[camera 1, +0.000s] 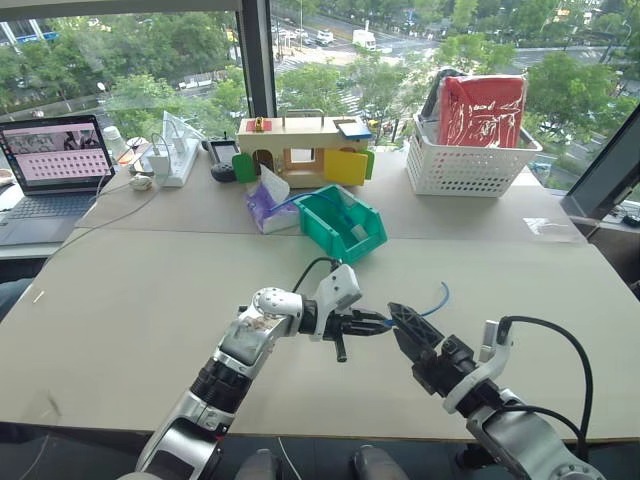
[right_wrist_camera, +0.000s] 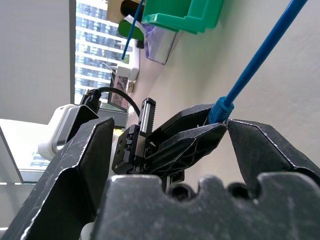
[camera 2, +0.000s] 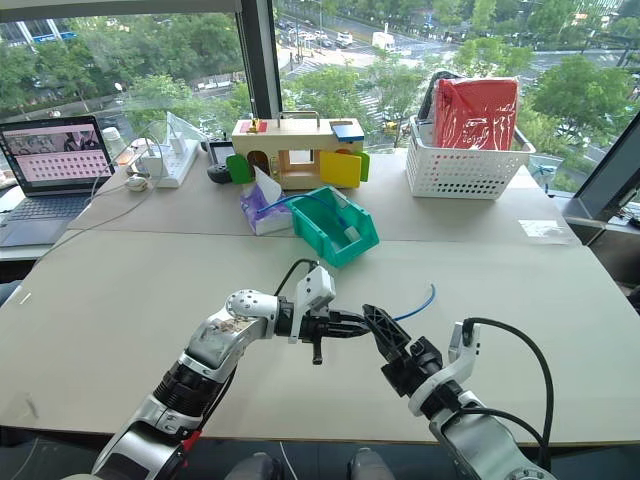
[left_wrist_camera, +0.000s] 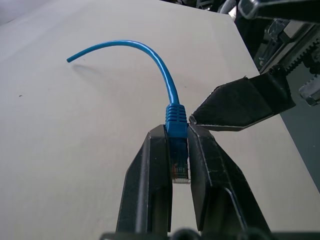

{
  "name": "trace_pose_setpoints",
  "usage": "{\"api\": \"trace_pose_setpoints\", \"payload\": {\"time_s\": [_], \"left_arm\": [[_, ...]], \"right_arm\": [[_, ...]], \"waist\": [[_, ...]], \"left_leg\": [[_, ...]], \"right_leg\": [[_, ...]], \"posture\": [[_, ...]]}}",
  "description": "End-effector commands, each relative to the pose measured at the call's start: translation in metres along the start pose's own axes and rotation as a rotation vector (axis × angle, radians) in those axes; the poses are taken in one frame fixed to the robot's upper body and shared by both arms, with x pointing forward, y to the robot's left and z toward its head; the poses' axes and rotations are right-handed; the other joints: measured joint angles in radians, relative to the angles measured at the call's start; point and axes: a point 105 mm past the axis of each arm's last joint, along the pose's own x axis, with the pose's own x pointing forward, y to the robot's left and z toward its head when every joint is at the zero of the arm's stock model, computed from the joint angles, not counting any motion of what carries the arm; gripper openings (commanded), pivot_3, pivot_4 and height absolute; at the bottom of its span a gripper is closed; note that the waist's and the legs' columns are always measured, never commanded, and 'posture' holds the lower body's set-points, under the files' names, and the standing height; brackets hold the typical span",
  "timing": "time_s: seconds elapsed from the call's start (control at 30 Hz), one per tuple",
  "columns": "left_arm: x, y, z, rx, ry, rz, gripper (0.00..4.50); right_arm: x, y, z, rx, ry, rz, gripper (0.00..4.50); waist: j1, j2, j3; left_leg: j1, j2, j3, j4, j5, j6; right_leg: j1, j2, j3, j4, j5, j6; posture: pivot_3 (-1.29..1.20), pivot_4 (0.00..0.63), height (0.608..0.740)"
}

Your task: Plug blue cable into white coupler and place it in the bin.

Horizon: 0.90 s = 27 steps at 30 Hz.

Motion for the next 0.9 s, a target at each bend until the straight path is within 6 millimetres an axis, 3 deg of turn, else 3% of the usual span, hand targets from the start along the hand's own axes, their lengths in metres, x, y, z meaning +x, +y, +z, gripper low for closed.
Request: {"api": "trace_pose_setpoints", "payload": {"time_s": [0.03, 0.4, 0.5, 0.83, 0.9], "left_arm": [[0.0011, -0.0063, 0.0122, 0.024, -0.039, -0.030, 0.07], [0.0030, -0.0079, 0.0124, 0.015, -0.040, -0.037, 0.07], [0.0034, -0.0084, 0.0120, 0.010, -0.039, -0.039, 0.07], [0.0043, -0.0063, 0.0104, 0.007, -0.034, -0.027, 0.07], [0.0037, -0.0019, 0.0081, 0.008, -0.022, 0.005, 0.07]], "right_arm": [[0.0014, 0.0037, 0.0050, -0.034, -0.028, 0.019, 4.17], [0.0063, 0.0017, 0.0022, -0.057, -0.015, 0.023, 4.17], [0.0065, 0.0025, 0.0020, -0.062, -0.014, 0.027, 3.51], [0.0077, 0.0035, -0.0002, -0.069, 0.000, 0.037, 0.03], [0.0075, 0.0031, 0.0001, -0.069, -0.003, 0.037, 0.03]], "waist": [[0.000, 0.000, 0.000], [0.001, 0.000, 0.000], [0.001, 0.000, 0.000], [0.002, 0.000, 0.000], [0.002, 0.000, 0.000]], "left_leg": [[0.000, 0.000, 0.000, 0.000, 0.000, 0.000], [0.000, 0.000, 0.000, 0.000, 0.000, 0.000], [0.000, 0.000, 0.000, 0.000, 0.000, 0.000], [0.000, 0.000, 0.000, 0.000, 0.000, 0.000], [0.000, 0.000, 0.000, 0.000, 0.000, 0.000]], "right_leg": [[0.000, 0.000, 0.000, 0.000, 0.000, 0.000], [0.000, 0.000, 0.000, 0.000, 0.000, 0.000], [0.000, 0.000, 0.000, 0.000, 0.000, 0.000], [0.000, 0.000, 0.000, -0.001, 0.000, 0.000], [0.000, 0.000, 0.000, -0.001, 0.000, 0.000]], "posture": [[0.00, 0.150, 0.739], [0.00, 0.150, 0.739], [0.00, 0.150, 0.739], [0.00, 0.150, 0.739], [0.00, 0.150, 0.739]]}}
